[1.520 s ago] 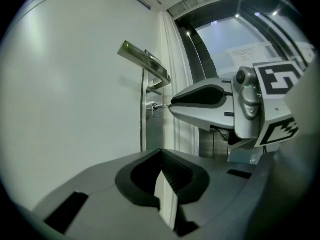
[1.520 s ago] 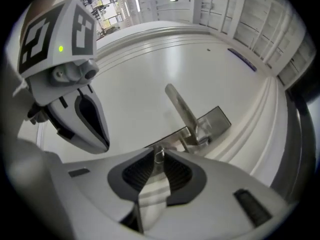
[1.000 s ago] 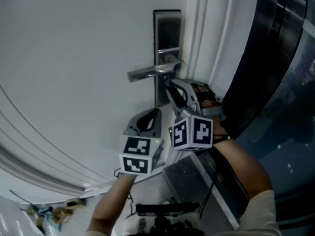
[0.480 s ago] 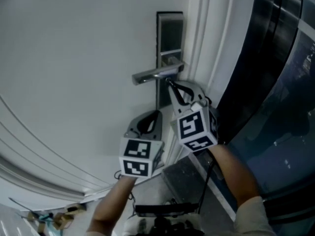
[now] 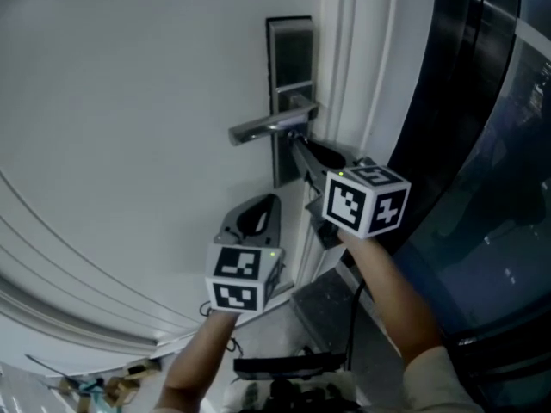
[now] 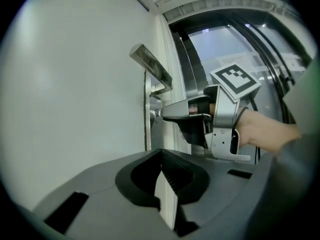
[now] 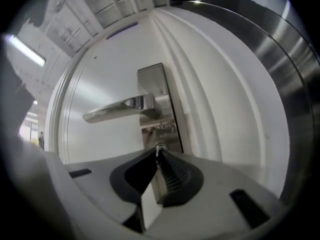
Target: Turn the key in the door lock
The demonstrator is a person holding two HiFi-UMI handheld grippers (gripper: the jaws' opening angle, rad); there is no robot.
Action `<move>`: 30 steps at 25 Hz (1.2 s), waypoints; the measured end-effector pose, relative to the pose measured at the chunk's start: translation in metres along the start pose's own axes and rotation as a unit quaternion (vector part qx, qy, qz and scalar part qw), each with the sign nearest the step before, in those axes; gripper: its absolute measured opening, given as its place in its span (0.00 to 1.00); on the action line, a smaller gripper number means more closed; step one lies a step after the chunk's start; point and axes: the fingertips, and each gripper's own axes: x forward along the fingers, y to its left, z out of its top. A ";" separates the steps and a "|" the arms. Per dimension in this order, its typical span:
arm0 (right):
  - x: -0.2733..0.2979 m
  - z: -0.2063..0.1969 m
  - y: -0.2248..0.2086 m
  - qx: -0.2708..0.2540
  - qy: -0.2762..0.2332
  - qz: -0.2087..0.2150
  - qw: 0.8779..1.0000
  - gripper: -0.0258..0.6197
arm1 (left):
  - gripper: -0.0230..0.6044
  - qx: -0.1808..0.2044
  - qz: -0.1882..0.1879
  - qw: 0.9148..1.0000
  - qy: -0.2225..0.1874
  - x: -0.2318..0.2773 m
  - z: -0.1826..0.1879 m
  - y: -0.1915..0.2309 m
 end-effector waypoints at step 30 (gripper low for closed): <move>-0.010 0.003 -0.002 0.220 -0.036 0.057 0.973 0.15 | 0.06 -0.008 0.009 1.000 0.000 -0.006 -0.002 0.010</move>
